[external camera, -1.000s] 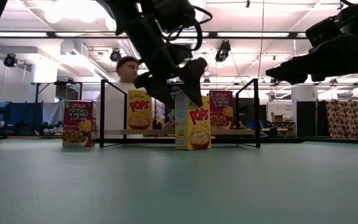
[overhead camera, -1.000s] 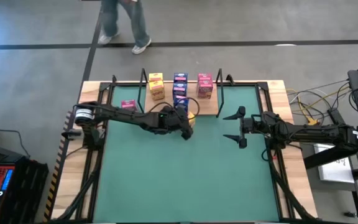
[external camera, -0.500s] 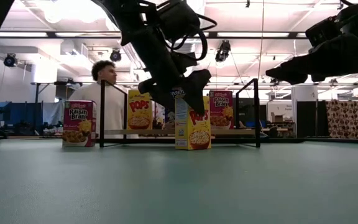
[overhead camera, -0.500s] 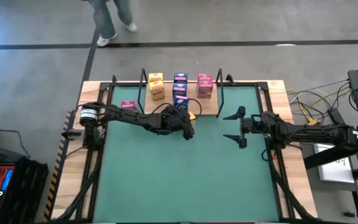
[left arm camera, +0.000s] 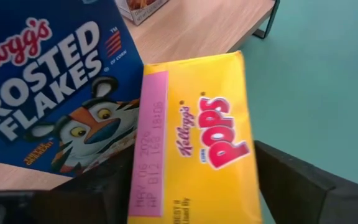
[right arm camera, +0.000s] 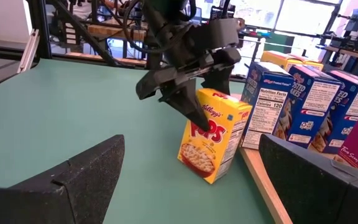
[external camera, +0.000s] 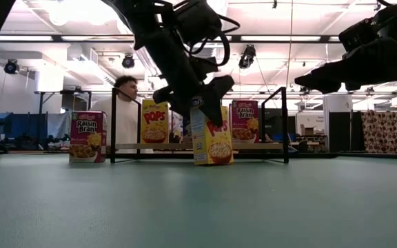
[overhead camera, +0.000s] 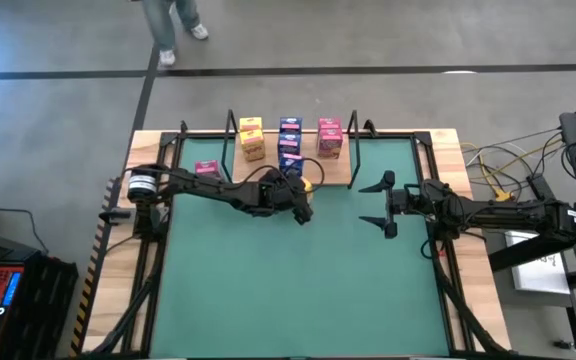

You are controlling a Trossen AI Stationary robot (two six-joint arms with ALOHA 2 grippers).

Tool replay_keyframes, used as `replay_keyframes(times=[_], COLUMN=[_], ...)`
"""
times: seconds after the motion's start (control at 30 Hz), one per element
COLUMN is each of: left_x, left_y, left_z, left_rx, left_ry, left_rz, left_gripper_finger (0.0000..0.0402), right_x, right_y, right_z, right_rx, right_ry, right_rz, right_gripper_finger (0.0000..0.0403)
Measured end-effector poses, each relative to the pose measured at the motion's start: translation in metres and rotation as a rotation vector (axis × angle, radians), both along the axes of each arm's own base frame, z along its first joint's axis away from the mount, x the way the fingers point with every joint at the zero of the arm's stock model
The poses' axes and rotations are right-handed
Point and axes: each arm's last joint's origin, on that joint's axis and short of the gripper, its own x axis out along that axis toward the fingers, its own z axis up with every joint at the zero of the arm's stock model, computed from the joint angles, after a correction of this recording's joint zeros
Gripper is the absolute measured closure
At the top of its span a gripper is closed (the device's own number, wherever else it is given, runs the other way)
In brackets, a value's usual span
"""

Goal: Stack cereal on shelf
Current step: Put the yellow cereal box on the shelf aligned with the other yellow cereal boxes

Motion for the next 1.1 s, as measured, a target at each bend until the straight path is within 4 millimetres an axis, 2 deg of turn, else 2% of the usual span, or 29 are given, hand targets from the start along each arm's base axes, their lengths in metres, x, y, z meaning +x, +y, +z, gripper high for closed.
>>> replay_keyframes(times=[0.47,0.73,0.87,1.1], left_x=[-0.011,-0.011,-0.012,-0.027], left_y=[-0.002,-0.003,-0.003,-0.004], left_z=[0.010,0.010,0.012,0.035], left_rx=[-0.042,-0.058,-0.060,-0.070], left_ry=[0.042,0.042,0.042,0.055], left_rz=[-0.004,-0.015,-0.016,-0.023], left_gripper_finger=[0.0190,0.0236,0.0246,0.0243], right_x=[0.000,0.000,0.000,0.000], right_y=[0.000,0.000,0.000,0.000], right_z=[0.000,0.000,0.000,0.000], right_rx=[0.000,0.000,0.000,0.000], right_ry=[0.000,0.000,0.000,0.000], right_rz=[0.000,0.000,0.000,0.000], right_gripper_finger=[0.0041,0.0041,0.0041,0.0041])
